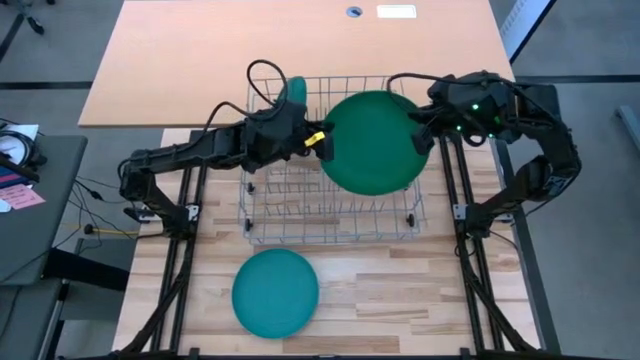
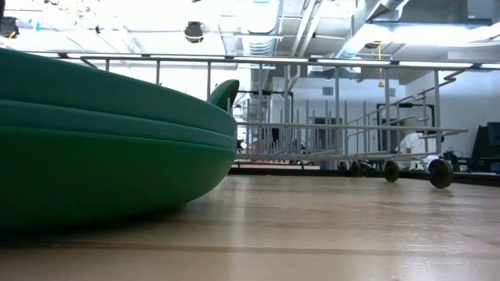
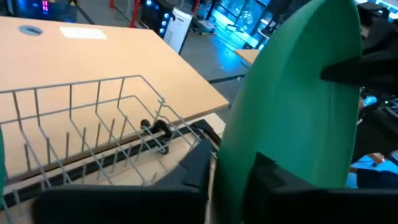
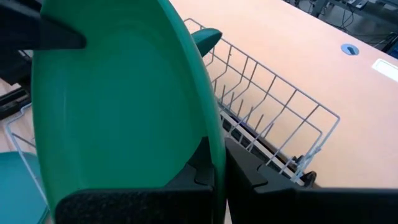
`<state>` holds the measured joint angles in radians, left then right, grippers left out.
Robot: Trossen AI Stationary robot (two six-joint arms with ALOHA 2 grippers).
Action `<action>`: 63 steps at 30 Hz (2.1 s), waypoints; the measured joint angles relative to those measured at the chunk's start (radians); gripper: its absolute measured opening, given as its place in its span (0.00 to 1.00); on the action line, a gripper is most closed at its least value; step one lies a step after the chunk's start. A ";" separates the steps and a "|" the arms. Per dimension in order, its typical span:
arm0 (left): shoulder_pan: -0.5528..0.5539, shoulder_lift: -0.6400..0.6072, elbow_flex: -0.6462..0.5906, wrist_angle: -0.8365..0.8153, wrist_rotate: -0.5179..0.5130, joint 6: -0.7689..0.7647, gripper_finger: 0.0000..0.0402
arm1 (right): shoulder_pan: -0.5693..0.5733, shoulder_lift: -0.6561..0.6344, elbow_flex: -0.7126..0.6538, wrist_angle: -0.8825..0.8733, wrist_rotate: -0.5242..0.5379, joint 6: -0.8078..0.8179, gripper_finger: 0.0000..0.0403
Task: Sort dishes
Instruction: Put the green plate in the dish rack
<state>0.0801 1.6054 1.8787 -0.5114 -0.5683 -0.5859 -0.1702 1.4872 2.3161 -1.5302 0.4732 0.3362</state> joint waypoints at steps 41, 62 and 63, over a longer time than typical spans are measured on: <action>0.038 0.000 0.000 0.049 -0.031 0.282 0.00 | 0.026 0.000 0.000 0.003 -0.044 0.139 0.37; 0.074 -0.063 0.000 0.321 -0.053 0.697 0.00 | -0.028 -0.049 0.036 0.295 -0.077 -0.375 0.47; 0.074 -0.063 0.000 0.331 -0.053 0.714 0.00 | -0.028 -0.045 0.036 0.319 -0.071 -0.409 0.45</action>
<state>0.1542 1.5425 1.8782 -0.1808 -0.6216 0.1283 -0.1986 1.4418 2.3520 -1.2107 0.4026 -0.0729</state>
